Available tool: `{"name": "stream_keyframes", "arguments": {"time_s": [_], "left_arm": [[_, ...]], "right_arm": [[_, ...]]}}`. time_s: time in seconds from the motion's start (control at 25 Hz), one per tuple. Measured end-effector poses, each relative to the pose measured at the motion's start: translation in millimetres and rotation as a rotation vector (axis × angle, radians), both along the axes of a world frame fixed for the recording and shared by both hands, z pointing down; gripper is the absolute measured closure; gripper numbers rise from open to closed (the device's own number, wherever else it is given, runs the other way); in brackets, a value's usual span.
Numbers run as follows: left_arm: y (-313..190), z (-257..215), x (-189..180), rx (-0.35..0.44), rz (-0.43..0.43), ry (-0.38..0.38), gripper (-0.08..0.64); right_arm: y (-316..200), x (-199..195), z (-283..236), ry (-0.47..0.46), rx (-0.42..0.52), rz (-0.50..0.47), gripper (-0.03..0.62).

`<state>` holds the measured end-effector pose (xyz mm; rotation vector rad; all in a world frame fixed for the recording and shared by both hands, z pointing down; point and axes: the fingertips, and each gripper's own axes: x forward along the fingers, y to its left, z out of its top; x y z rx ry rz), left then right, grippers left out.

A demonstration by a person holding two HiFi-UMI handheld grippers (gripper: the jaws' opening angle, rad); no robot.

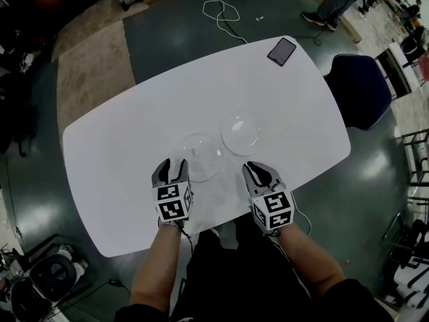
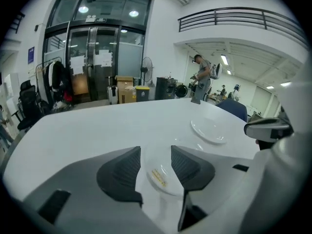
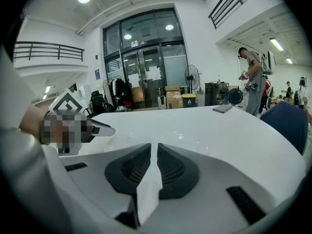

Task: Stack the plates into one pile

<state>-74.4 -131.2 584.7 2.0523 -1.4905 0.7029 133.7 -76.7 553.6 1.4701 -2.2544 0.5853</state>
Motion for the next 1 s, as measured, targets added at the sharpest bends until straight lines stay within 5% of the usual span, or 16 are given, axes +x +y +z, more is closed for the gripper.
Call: {"name": "stream_keyframes", "arguments": {"time_s": [0.36,0.48,0.68,1.0], "left_arm": [[1,-43,51,0.137,0.203,-0.041,0.362],[4,-53,73,0.149,0.252,-0.021,0.362],[9,-63,112,0.155,0.319,0.01,0.362],[16,-57,170,0.131,0.416,0.025,0.362]], "right_arm": [[-6,17,-21,0.001,0.044,0.037,0.537],[-10,27,-31,-0.017,0.061,0.054,0.532],[-17,49,-43,-0.041,0.081,0.076,0.433],[-31,83,-45,-0.043,0.088,0.087,0.411]]}}
